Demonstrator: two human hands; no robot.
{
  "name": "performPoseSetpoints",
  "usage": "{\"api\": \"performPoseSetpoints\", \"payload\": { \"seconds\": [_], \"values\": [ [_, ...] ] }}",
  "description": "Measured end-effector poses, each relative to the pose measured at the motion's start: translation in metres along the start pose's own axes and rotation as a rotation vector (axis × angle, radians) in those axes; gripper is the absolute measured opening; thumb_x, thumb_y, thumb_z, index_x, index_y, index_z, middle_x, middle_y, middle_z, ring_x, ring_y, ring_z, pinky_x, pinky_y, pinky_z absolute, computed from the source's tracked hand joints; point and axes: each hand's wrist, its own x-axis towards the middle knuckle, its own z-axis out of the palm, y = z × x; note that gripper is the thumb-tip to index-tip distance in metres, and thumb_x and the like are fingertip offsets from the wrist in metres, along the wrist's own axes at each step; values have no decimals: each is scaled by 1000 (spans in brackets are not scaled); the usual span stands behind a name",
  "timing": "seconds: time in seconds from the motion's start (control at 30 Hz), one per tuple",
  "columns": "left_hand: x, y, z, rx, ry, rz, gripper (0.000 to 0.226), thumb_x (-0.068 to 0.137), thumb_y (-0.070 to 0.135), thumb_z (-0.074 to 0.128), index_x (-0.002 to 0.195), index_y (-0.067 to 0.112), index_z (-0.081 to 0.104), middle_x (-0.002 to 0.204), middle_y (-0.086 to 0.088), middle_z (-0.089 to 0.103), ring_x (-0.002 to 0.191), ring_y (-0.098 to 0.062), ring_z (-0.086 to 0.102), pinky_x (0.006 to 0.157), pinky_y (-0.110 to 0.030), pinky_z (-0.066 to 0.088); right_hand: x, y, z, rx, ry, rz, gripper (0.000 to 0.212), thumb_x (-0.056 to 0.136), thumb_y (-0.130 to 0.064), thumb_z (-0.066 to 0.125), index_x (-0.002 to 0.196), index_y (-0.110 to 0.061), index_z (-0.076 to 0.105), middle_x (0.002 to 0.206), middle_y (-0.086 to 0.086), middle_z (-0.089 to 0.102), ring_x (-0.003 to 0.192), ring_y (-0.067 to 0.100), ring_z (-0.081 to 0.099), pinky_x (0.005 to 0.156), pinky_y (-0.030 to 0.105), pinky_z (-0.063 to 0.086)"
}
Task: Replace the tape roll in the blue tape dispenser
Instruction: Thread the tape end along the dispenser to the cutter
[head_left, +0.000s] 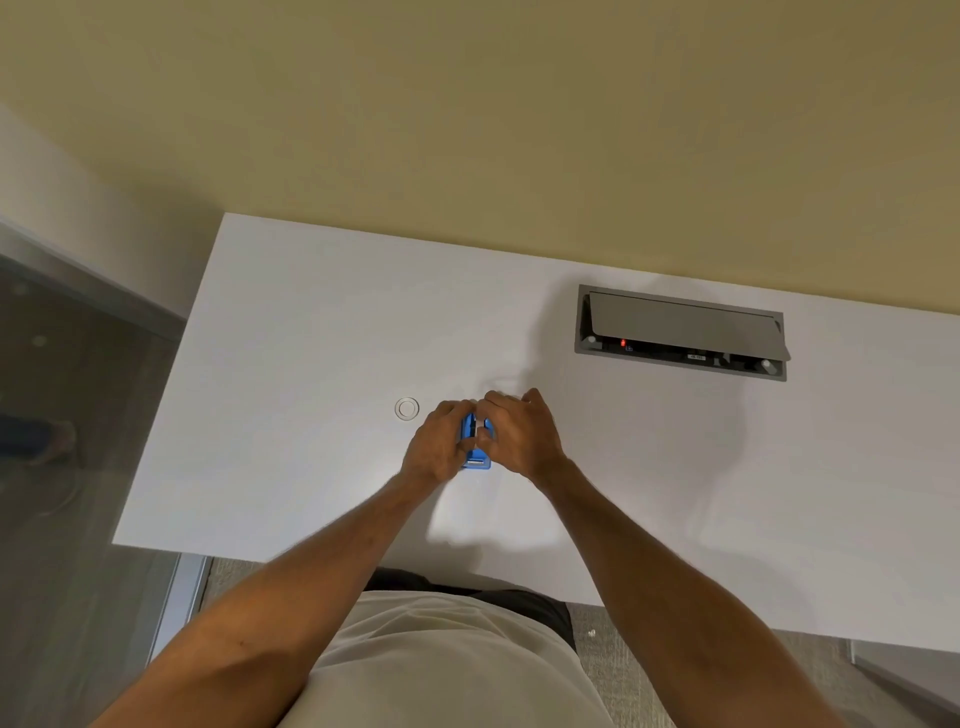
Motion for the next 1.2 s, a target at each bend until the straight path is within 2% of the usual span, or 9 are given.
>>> {"api": "performPoseSetpoints", "payload": {
  "seconds": [0.27, 0.47, 0.6, 0.7, 0.83, 1.0, 1.2],
  "values": [
    [1, 1, -3, 69, -22, -24, 43, 101, 30, 62, 140, 14, 55, 140, -7, 61, 128, -28, 59, 105, -47, 54, 3, 2, 0, -57, -91, -9, 33, 103, -46, 52, 115, -19, 67, 106, 0, 72, 90, 19, 65, 91, 34, 45],
    [-1, 2, -4, 76, -21, 6, 44, 102, 39, 61, 138, 15, 58, 138, -6, 64, 128, -26, 59, 105, -46, 55, -1, 3, 0, -27, -85, -20, 40, 101, -54, 52, 117, -20, 67, 109, -2, 73, 91, 16, 65, 91, 32, 45],
    [2, 2, -4, 131, -6, 13, 46, 99, 35, 66, 139, 13, 58, 136, -7, 67, 128, -29, 61, 110, -43, 51, -2, 6, 1, -82, -133, -15, 39, 104, -51, 46, 120, -21, 65, 116, -2, 72, 102, 17, 65, 104, 34, 38],
    [1, 2, -2, 121, 3, 32, 45, 99, 33, 66, 138, 12, 58, 133, -7, 69, 125, -30, 62, 109, -42, 50, -2, 5, -1, -88, -101, -19, 38, 104, -51, 45, 116, -23, 66, 113, -4, 73, 99, 15, 65, 104, 34, 35],
    [0, 2, -2, 119, 30, 54, 48, 98, 35, 66, 140, 13, 59, 134, -7, 69, 126, -28, 62, 110, -40, 49, -5, 6, 0, -118, -68, -71, 41, 103, -51, 44, 123, -22, 66, 117, -4, 73, 101, 16, 67, 107, 35, 36],
    [-1, 1, -1, 69, 35, 55, 42, 97, 28, 68, 135, 10, 61, 129, -8, 71, 123, -30, 63, 109, -41, 50, -4, 2, -3, -121, -26, -69, 34, 100, -44, 56, 112, -16, 72, 107, 3, 76, 97, 23, 71, 109, 44, 42],
    [-5, -3, -4, 41, 21, 87, 48, 101, 34, 65, 144, 14, 57, 137, -5, 68, 129, -26, 60, 113, -37, 46, -11, -2, -3, -149, 0, -70, 36, 98, -44, 59, 120, -19, 70, 109, -2, 76, 100, 19, 71, 109, 45, 44]
  ]
}}
